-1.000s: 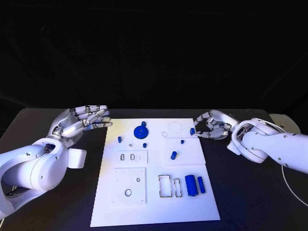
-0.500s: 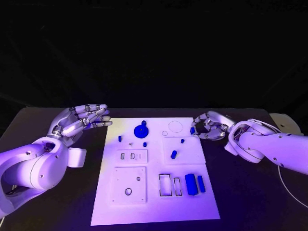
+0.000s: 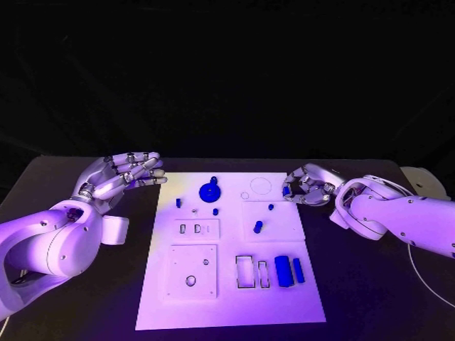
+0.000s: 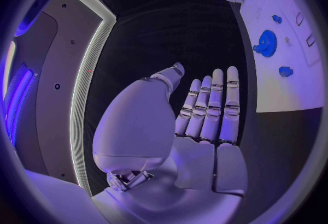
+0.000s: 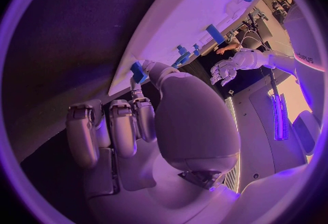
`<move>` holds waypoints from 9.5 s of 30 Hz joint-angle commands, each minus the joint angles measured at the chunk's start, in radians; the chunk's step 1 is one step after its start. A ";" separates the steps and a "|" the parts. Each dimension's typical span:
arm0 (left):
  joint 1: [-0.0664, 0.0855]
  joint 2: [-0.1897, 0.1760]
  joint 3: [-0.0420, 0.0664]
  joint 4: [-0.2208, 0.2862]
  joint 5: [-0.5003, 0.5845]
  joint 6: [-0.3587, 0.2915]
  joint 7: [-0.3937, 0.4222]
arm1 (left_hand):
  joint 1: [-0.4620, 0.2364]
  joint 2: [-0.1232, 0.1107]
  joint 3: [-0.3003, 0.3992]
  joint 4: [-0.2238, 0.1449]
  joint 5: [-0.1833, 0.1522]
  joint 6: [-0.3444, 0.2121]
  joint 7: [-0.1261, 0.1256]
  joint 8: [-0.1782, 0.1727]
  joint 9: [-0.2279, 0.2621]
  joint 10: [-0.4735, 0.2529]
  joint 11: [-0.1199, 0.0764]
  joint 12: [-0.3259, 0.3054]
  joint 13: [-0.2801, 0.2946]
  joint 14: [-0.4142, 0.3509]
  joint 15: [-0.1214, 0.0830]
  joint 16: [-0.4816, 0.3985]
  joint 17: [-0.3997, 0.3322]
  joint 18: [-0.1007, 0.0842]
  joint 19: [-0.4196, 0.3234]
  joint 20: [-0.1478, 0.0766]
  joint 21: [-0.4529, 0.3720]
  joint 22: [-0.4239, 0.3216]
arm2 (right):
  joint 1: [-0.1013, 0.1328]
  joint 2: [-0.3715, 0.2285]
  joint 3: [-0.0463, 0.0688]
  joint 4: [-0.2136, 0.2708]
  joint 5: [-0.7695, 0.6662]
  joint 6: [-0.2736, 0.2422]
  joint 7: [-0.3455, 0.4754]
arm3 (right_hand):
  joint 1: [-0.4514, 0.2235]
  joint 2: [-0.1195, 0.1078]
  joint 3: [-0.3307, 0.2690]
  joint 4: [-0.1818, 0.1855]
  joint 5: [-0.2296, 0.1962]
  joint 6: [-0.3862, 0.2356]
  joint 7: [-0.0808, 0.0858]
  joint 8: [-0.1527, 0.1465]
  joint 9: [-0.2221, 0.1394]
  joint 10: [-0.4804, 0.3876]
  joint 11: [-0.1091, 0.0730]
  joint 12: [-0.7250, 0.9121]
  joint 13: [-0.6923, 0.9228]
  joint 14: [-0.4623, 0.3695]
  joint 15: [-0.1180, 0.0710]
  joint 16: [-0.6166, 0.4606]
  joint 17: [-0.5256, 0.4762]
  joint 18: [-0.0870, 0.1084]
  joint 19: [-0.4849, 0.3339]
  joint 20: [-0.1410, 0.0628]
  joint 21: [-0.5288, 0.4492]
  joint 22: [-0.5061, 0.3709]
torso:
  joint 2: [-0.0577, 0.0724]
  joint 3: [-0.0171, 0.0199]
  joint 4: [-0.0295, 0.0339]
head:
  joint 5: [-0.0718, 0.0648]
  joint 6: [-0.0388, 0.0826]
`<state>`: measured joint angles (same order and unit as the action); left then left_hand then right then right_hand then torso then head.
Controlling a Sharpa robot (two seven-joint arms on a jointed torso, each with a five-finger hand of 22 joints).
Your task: Assemble the parts on the task board
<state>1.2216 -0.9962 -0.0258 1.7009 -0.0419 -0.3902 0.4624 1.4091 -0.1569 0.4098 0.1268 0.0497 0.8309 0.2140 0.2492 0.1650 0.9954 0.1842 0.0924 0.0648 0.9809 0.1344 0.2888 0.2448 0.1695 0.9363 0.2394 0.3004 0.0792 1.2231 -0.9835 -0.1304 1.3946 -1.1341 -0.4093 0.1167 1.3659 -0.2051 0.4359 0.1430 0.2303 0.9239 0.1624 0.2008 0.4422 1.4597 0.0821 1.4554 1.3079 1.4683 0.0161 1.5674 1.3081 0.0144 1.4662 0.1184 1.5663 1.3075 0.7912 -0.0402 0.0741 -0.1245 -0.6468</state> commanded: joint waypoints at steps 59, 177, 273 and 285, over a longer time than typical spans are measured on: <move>0.001 0.046 -0.001 -0.024 0.000 0.020 0.001 | -0.007 -0.001 0.004 -0.008 0.002 -0.006 0.026 -0.002 -0.001 0.002 0.002 -0.007 0.002 0.000 0.004 -0.005 0.003 0.014 0.007 0.002 -0.004 -0.002 | 0.012 0.263 -0.008 0.285 -0.334 -0.086 -0.358 | -0.066 0.092 0.082 -0.019 0.004 0.032 -0.053 0.133 0.103 0.024 -0.050 0.012 0.164 0.103 -0.048 0.003 0.263 -0.014 0.105 -0.042 0.004 0.263 | -0.012 -0.0060 0.0071 | 0.034 -0.032; 0.001 0.096 -0.004 -0.113 -0.362 0.108 -0.360 | -0.126 -0.024 -0.033 0.097 0.010 0.138 -0.083 0.121 0.086 0.339 -0.128 0.165 0.118 0.444 -0.149 0.708 0.615 0.015 0.327 -0.154 0.323 0.158 | 0.073 0.071 0.000 0.324 -0.050 -0.257 -0.144 | -0.048 0.111 -0.365 0.146 -0.020 -0.064 0.009 -0.018 0.010 -0.025 0.008 -0.030 0.129 0.103 0.002 0.003 0.263 -0.014 0.105 0.005 0.004 0.263 | -0.038 0.0051 -0.0026 | 0.061 -0.048; 0.132 0.446 -0.044 -0.352 -0.979 0.751 -0.990 | -0.265 0.081 -0.182 0.163 0.003 0.002 -0.142 0.429 0.464 0.218 -0.187 1.005 0.832 0.575 -0.202 1.253 1.270 -0.092 0.510 -0.218 1.060 1.056 | 0.091 0.034 -0.008 0.253 0.091 -0.151 -0.142 | -0.045 0.110 -0.353 0.146 0.057 -0.040 -0.002 0.007 0.015 -0.033 -0.003 -0.039 0.121 0.103 -0.008 0.003 0.263 -0.014 0.105 -0.005 0.004 0.263 | -0.049 0.0201 -0.0075 | 0.073 -0.081; 0.132 0.453 -0.046 -0.358 -0.979 0.756 -0.990 | -0.252 0.079 -0.156 0.163 0.003 0.002 -0.144 0.431 0.473 0.221 -0.189 1.007 0.830 0.575 -0.204 1.253 1.270 -0.093 0.511 -0.219 1.063 1.062 | 0.090 0.037 -0.008 0.252 0.091 -0.149 -0.142 | -0.045 0.110 -0.353 0.146 0.057 -0.040 -0.002 0.007 0.015 -0.033 -0.003 -0.039 0.121 0.103 -0.008 0.003 0.263 -0.014 0.105 -0.005 0.004 0.263 | -0.048 0.0199 -0.0080 | 0.071 -0.084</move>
<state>1.3526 -0.5466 -0.0713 1.3433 -1.0281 0.3456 -0.5282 1.1499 -0.0780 0.2505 0.2895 0.0554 0.8379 0.0747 0.6762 0.6369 1.2172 0.0016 1.0978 0.8949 1.4668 -0.0623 1.5373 1.3075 0.0916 1.4419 0.0197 1.3583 1.1405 1.3134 -0.9479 -0.1383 1.6466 -1.0322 -0.5724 -0.0247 1.3187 -0.1000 0.0789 0.2895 0.2847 0.8804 0.1629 0.2047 0.4562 1.4311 0.0823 1.4202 1.3074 1.4683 0.0160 1.5674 1.3077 0.0142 1.4661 0.1220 1.5663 1.3078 0.7430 -0.0204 0.0662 -0.0526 -0.7304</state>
